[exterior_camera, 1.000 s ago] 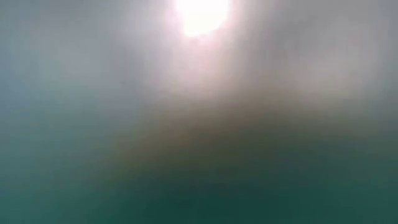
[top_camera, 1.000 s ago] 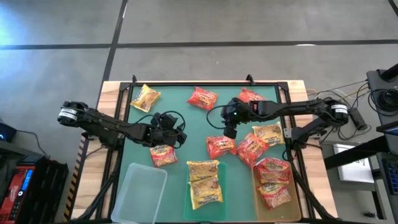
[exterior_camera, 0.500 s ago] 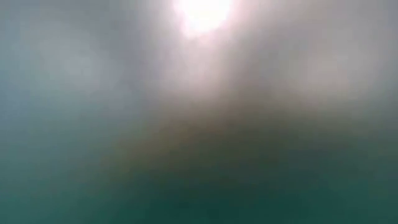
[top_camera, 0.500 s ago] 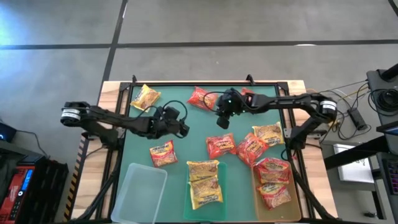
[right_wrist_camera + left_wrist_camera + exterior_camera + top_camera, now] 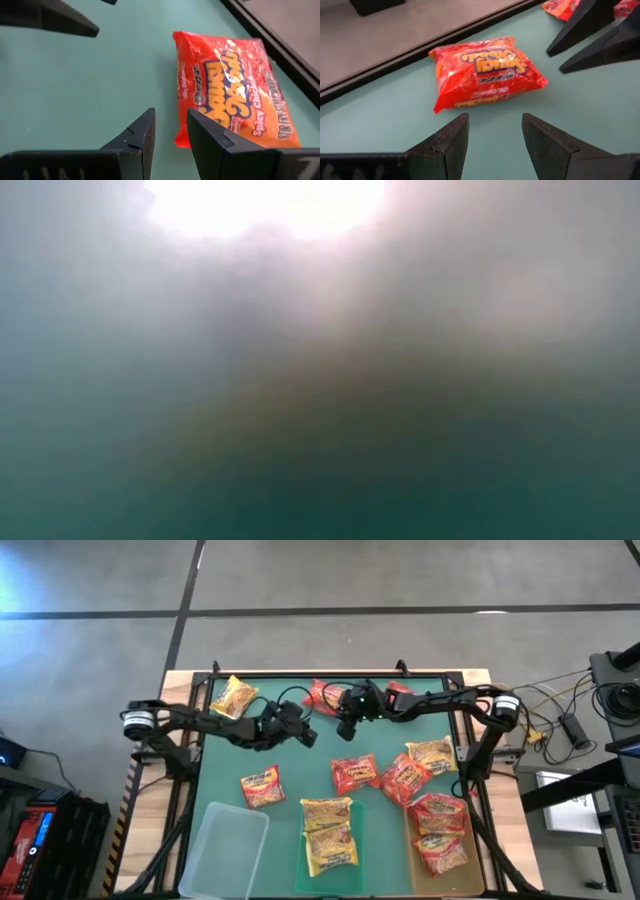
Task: Sort Maruchan noodles
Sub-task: Put the orange noodle pack into the white bin
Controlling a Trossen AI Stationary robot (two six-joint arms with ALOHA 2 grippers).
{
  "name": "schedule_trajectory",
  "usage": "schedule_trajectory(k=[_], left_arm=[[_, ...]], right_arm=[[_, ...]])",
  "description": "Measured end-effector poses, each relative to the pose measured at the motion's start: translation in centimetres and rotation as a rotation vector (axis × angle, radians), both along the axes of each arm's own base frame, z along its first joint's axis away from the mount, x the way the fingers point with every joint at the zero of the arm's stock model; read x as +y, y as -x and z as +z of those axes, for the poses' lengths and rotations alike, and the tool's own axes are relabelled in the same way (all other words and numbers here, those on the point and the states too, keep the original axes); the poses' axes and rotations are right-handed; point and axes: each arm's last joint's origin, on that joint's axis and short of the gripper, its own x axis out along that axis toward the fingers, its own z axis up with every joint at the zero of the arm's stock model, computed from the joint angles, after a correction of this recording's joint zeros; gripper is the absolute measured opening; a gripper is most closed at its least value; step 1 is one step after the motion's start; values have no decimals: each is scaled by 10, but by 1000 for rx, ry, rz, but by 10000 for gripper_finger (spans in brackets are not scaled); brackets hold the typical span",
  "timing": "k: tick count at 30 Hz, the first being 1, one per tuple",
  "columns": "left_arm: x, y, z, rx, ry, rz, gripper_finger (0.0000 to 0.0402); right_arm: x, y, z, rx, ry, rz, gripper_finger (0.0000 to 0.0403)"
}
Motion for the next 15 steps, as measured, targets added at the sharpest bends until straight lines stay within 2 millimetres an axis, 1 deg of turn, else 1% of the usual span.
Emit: schedule_trajectory(k=[4,8,12,15], left_arm=[[6,-9,-4,31,-2,-18,168],[13,-15,-6,48,-12,-15,168],[19,-18,-2,49,-26,-12,168],[22,-16,-1,48,-27,-2,168]], right_arm=[[-5,0,-7,19,-11,-55,100],[-15,1,-14,17,-13,-185,100],[-26,1,-17,-8,-61,-288,100],[-32,-3,-19,-26,-92,-326,100]])
